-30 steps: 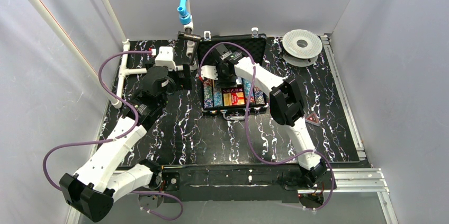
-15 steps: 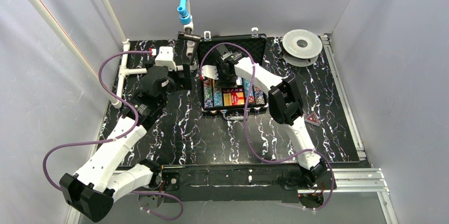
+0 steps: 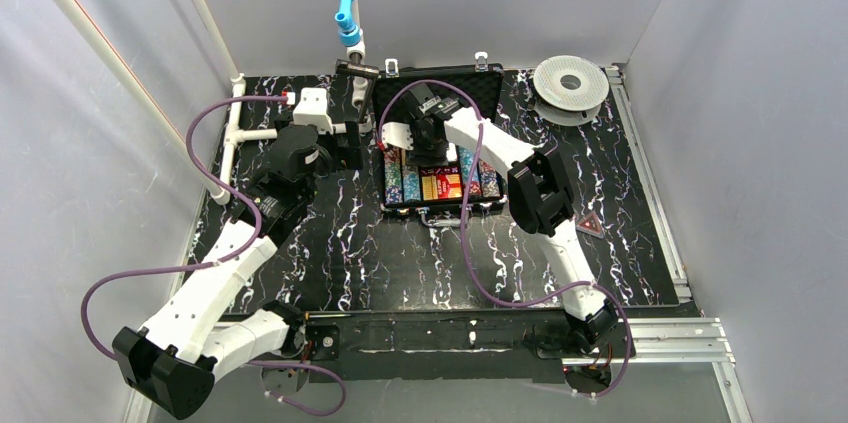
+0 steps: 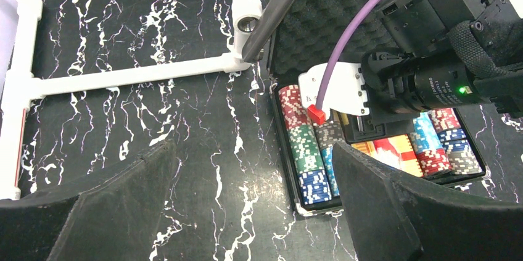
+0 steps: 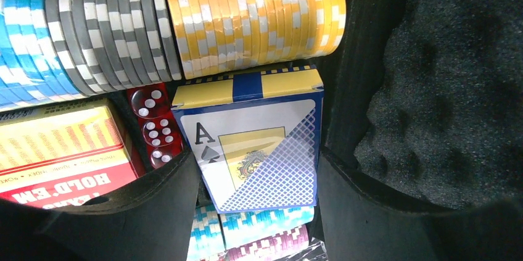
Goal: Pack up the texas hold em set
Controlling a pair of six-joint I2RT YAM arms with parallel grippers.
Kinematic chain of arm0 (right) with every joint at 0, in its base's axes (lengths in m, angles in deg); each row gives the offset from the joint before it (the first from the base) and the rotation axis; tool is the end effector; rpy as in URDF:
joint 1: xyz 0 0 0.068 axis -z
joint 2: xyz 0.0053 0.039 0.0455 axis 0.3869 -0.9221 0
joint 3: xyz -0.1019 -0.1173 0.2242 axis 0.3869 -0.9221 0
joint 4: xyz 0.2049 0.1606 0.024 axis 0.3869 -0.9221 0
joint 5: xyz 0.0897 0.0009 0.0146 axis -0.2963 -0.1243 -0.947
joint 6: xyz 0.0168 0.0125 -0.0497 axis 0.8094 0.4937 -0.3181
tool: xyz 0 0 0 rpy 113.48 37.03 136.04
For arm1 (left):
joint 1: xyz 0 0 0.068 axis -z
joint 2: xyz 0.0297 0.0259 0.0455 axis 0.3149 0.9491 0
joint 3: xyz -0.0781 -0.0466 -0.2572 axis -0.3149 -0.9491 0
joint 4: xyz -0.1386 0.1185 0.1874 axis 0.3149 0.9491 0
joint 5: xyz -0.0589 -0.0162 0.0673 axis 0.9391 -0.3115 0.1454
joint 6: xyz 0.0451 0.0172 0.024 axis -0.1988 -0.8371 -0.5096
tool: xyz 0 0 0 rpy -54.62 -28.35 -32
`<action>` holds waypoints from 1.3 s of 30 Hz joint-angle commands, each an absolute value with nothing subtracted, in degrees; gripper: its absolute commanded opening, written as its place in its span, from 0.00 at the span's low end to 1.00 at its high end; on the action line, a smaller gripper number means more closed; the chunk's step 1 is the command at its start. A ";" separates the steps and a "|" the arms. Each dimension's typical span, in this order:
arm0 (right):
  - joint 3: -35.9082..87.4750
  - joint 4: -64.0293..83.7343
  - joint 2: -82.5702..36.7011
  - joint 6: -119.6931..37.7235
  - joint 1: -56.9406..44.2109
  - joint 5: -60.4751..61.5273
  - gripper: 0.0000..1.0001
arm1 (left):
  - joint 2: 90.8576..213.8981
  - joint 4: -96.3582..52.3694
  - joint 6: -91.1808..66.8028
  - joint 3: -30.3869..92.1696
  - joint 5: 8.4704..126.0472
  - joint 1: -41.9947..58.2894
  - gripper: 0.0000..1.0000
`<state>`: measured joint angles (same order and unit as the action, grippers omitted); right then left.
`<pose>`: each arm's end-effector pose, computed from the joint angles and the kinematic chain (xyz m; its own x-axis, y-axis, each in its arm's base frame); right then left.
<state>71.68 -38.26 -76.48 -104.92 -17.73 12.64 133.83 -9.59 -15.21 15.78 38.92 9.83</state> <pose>0.3891 0.3287 0.2079 0.1562 -0.9675 -0.1989 -0.8991 -0.0560 -0.4341 0.2052 -0.0960 0.3766 -0.1746 -0.0650 -0.9825 0.1210 0.9888 -0.0869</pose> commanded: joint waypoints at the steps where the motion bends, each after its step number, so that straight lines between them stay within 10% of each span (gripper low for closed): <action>1: 71.27 -37.60 -73.76 -105.46 -17.36 11.55 0.35 | 133.80 -10.14 -15.68 15.80 39.08 9.60 0.99; 3: 71.13 -37.78 -73.59 -105.35 -17.24 10.82 0.70 | 134.03 -9.98 -15.68 15.95 39.05 9.59 1.00; 4: 71.21 -37.90 -73.53 -105.37 -17.24 10.65 0.72 | 134.01 -9.96 -15.63 15.95 39.05 9.60 0.99; 39: 69.25 -35.63 -65.37 -100.67 -16.42 10.30 0.96 | 135.00 -9.76 -15.51 16.08 39.70 9.60 0.99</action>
